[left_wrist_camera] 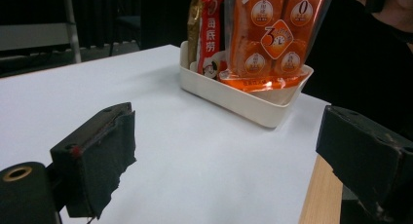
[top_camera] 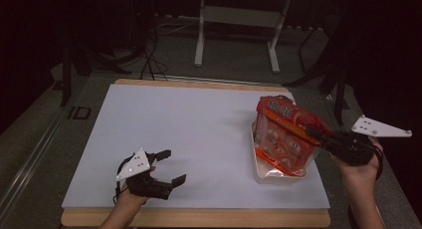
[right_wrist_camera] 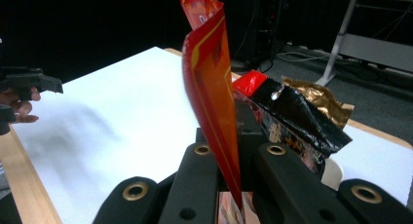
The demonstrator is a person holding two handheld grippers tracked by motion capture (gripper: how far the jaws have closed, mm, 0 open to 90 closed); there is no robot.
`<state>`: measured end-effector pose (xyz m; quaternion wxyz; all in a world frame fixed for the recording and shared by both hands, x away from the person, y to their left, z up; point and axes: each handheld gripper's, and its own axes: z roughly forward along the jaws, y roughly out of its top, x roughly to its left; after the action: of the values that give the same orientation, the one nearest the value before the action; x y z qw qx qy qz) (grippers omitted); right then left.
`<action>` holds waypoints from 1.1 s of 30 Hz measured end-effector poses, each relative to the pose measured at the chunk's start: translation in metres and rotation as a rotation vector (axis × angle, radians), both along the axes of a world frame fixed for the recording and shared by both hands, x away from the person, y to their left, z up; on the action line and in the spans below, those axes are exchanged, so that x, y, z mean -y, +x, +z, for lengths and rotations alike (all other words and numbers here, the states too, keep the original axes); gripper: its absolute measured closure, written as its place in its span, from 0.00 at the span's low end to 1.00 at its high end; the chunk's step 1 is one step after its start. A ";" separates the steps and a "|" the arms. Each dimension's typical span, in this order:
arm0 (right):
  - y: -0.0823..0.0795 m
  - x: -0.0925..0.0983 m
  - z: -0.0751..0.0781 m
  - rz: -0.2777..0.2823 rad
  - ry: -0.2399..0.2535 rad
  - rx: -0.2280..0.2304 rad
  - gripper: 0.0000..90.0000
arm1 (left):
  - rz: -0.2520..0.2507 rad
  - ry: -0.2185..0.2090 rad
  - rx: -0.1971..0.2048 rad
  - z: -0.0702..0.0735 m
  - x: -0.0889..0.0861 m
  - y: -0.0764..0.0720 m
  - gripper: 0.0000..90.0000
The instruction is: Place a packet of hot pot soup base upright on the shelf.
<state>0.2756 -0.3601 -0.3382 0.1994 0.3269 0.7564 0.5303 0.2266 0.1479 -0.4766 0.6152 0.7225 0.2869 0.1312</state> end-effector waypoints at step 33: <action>-0.002 0.013 -0.010 -0.005 0.010 -0.057 1.00 | 0.008 0.011 -0.021 -0.008 0.002 0.002 0.09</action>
<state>0.2740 -0.3734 -0.3486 0.1775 0.3447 0.7585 0.5239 0.2290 0.1461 -0.4843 0.6076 0.7260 0.2956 0.1280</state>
